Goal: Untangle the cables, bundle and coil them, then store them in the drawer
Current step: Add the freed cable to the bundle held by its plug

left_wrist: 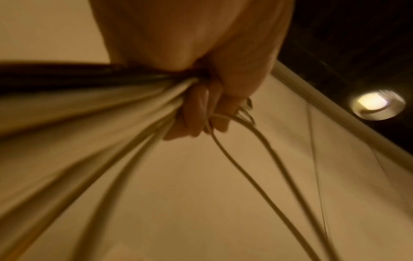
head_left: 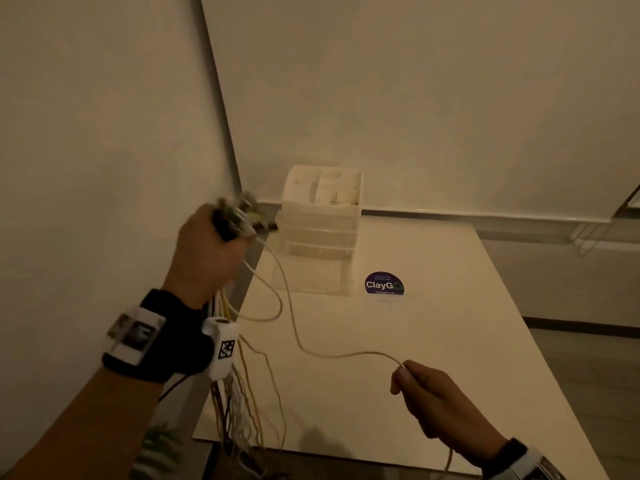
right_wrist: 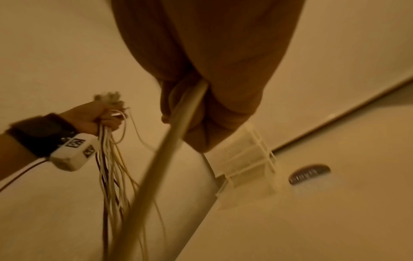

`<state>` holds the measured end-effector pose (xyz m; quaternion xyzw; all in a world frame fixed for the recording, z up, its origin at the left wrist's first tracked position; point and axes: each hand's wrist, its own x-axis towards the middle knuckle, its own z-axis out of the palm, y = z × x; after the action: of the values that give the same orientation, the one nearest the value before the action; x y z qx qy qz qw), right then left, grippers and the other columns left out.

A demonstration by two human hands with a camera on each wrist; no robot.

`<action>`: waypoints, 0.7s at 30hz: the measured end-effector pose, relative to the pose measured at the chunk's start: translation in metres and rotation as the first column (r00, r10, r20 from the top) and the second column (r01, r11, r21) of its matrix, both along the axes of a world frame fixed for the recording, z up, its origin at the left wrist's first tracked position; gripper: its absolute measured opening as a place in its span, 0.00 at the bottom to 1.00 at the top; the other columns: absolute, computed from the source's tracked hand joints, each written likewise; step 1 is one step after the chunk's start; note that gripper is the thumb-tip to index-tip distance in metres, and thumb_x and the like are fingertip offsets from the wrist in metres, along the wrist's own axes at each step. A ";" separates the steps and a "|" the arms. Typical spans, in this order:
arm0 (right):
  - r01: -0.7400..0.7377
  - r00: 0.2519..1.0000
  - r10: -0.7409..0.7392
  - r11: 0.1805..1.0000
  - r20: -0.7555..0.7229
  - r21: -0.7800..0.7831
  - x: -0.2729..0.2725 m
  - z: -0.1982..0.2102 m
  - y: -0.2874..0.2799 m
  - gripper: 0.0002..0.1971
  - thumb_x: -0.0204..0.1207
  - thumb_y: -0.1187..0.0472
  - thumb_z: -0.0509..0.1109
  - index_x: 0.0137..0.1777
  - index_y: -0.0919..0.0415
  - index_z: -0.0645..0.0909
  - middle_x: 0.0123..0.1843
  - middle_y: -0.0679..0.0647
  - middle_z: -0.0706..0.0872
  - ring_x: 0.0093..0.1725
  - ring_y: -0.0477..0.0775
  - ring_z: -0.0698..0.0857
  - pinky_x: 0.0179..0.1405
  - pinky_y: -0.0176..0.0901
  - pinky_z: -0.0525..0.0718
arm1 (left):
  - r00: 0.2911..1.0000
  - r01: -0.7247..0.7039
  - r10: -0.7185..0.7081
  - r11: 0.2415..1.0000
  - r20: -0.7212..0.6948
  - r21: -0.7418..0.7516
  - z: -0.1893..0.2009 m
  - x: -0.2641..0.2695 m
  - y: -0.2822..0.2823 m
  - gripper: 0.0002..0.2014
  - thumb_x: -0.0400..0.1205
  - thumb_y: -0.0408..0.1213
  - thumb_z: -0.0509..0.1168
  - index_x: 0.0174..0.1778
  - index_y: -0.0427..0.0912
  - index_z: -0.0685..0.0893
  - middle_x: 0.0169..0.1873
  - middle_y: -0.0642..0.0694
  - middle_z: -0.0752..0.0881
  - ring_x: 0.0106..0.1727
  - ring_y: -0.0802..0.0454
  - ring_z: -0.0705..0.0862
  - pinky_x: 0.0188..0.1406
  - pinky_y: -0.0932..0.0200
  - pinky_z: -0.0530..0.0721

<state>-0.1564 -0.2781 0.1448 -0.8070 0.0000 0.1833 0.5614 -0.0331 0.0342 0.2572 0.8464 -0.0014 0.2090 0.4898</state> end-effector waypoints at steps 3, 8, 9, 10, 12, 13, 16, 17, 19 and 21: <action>-0.109 0.965 0.167 0.957 0.202 -0.270 0.012 0.031 0.011 0.17 0.86 0.51 0.56 0.40 0.55 0.81 0.26 0.45 0.73 0.24 0.39 0.71 0.29 0.33 0.70 | 0.974 0.210 -0.225 0.930 0.012 0.301 -0.010 -0.027 -0.031 0.11 0.72 0.29 0.73 0.43 0.45 0.80 0.41 0.46 0.85 0.41 0.51 0.83 0.37 0.62 0.77; -0.170 0.956 0.173 0.985 0.236 -0.036 0.032 0.088 0.033 0.18 0.86 0.53 0.57 0.43 0.64 0.80 0.25 0.45 0.68 0.23 0.43 0.65 0.23 0.36 0.64 | 0.783 0.622 -0.602 0.764 -0.159 0.170 -0.031 -0.056 -0.071 0.09 0.75 0.31 0.73 0.50 0.43 0.87 0.43 0.52 0.90 0.46 0.59 0.87 0.46 0.59 0.85; -0.174 0.961 0.162 0.984 0.224 0.036 0.038 0.095 0.037 0.18 0.86 0.53 0.57 0.44 0.66 0.79 0.25 0.47 0.68 0.23 0.45 0.64 0.22 0.38 0.63 | 0.779 0.627 -0.618 0.769 -0.110 0.121 -0.031 -0.059 -0.077 0.09 0.76 0.29 0.72 0.50 0.42 0.88 0.41 0.54 0.90 0.44 0.61 0.87 0.44 0.64 0.84; -0.174 0.966 0.150 0.979 0.210 0.103 0.042 0.101 0.039 0.18 0.86 0.54 0.56 0.43 0.68 0.77 0.25 0.48 0.67 0.23 0.45 0.63 0.21 0.39 0.62 | 0.782 0.623 -0.620 0.781 -0.063 0.039 -0.029 -0.061 -0.081 0.10 0.76 0.25 0.71 0.49 0.42 0.87 0.37 0.57 0.90 0.40 0.65 0.87 0.40 0.69 0.82; -0.178 0.973 0.138 0.958 0.185 0.223 0.050 0.107 0.042 0.17 0.86 0.55 0.56 0.39 0.65 0.75 0.25 0.48 0.66 0.23 0.47 0.61 0.22 0.41 0.59 | 0.797 0.598 -0.604 0.792 -0.015 -0.127 -0.021 -0.063 -0.085 0.14 0.77 0.18 0.67 0.46 0.43 0.85 0.25 0.64 0.85 0.28 0.70 0.82 0.30 0.77 0.75; -0.184 0.974 0.142 0.950 0.177 0.252 0.051 0.107 0.044 0.17 0.86 0.55 0.56 0.38 0.63 0.75 0.25 0.49 0.66 0.23 0.47 0.61 0.22 0.41 0.58 | 0.807 0.578 -0.591 0.791 -0.006 -0.198 -0.018 -0.062 -0.086 0.14 0.78 0.18 0.66 0.46 0.43 0.84 0.21 0.62 0.82 0.23 0.67 0.80 0.24 0.75 0.73; -0.202 0.972 0.171 0.958 0.160 0.205 0.049 0.100 0.053 0.17 0.86 0.55 0.56 0.38 0.62 0.77 0.26 0.53 0.66 0.23 0.50 0.61 0.23 0.43 0.59 | 0.831 0.541 -0.553 0.783 0.055 -0.307 -0.011 -0.062 -0.080 0.11 0.78 0.25 0.68 0.47 0.47 0.88 0.20 0.53 0.77 0.19 0.56 0.70 0.17 0.56 0.69; -0.194 0.974 0.163 0.958 0.156 0.209 0.048 0.098 0.056 0.17 0.86 0.56 0.56 0.38 0.63 0.77 0.26 0.53 0.65 0.23 0.50 0.61 0.23 0.43 0.59 | 0.816 0.564 -0.575 0.770 0.059 -0.297 -0.010 -0.062 -0.079 0.11 0.78 0.25 0.67 0.48 0.46 0.88 0.20 0.54 0.79 0.19 0.56 0.71 0.18 0.59 0.70; -0.174 0.982 0.145 0.946 0.124 0.273 0.047 0.094 0.058 0.15 0.86 0.61 0.56 0.38 0.64 0.76 0.25 0.53 0.64 0.23 0.50 0.60 0.24 0.46 0.55 | 0.761 0.632 -0.648 0.744 -0.007 -0.215 -0.008 -0.063 -0.079 0.11 0.80 0.22 0.65 0.48 0.44 0.84 0.22 0.53 0.84 0.18 0.56 0.76 0.19 0.62 0.75; -0.183 0.982 0.162 0.934 0.094 0.306 0.047 0.090 0.058 0.16 0.86 0.62 0.55 0.38 0.63 0.77 0.25 0.53 0.63 0.22 0.49 0.59 0.25 0.47 0.54 | 0.745 0.651 -0.662 0.748 -0.075 -0.131 -0.010 -0.059 -0.080 0.07 0.81 0.24 0.65 0.44 0.41 0.82 0.20 0.53 0.83 0.17 0.56 0.78 0.20 0.63 0.77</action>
<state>-0.1092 -0.2198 0.2351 -0.7102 -0.1187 0.2024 0.6637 -0.0918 -0.0456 0.2476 0.7778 -0.2604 -0.0269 0.5714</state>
